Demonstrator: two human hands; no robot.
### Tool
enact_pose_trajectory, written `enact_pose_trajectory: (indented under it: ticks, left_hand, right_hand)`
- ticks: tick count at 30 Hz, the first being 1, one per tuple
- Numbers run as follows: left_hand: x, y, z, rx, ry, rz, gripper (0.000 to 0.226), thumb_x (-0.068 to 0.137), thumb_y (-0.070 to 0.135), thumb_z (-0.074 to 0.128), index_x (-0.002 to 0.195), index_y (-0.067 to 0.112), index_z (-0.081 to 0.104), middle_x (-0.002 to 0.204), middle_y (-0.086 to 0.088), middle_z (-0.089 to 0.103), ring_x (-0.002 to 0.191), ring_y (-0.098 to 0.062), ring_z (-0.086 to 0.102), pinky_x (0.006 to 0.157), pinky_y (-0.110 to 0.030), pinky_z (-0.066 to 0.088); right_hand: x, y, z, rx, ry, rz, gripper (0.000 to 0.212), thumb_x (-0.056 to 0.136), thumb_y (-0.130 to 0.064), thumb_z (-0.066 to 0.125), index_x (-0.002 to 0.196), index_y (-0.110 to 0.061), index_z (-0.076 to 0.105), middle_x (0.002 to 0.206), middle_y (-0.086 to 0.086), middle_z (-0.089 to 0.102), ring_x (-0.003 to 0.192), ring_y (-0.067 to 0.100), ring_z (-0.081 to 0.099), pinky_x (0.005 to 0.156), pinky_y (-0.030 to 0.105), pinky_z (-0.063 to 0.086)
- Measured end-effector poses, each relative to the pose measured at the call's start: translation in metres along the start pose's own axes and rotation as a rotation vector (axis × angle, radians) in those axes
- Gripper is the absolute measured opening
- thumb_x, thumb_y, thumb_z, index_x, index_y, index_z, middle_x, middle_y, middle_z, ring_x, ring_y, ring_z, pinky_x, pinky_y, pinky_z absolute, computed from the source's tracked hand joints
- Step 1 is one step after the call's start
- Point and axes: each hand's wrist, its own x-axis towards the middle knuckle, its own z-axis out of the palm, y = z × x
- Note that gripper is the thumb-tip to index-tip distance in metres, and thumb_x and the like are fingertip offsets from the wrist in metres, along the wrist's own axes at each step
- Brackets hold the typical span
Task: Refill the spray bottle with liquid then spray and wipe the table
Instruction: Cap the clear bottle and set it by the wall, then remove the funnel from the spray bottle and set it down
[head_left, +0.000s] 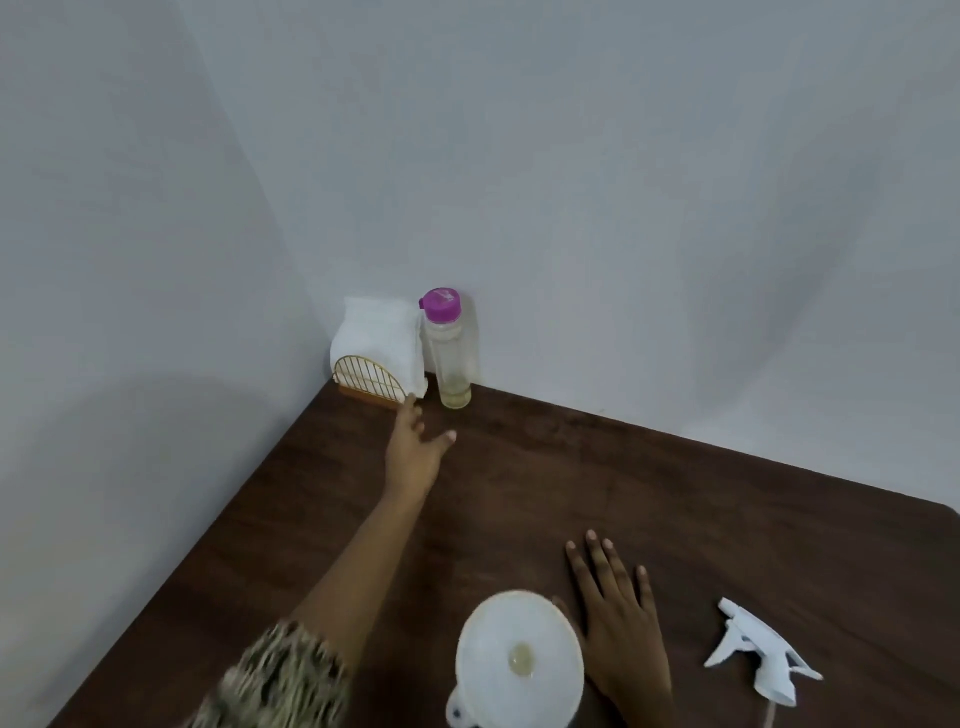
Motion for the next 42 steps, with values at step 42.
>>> enact_pose_trajectory:
  ticks: [42]
  left_hand:
    - [-0.232, -0.066, -0.007, 0.091, -0.214, 0.055, 0.063, 0.072, 0.023, 0.082, 0.125, 0.032, 0.048, 0.129, 0.008, 0.054, 0.119, -0.012, 0.050, 0.092, -0.026, 0.042]
  right_hand:
    - [0.020, -0.109, -0.221, 0.176, -0.566, -0.533, 0.012, 0.089, -0.012, 0.061, 0.100, -0.014, 0.066, 0.083, -0.003, 0.063, 0.068, 0.022, 0.066, 0.057, 0.025, 0.054]
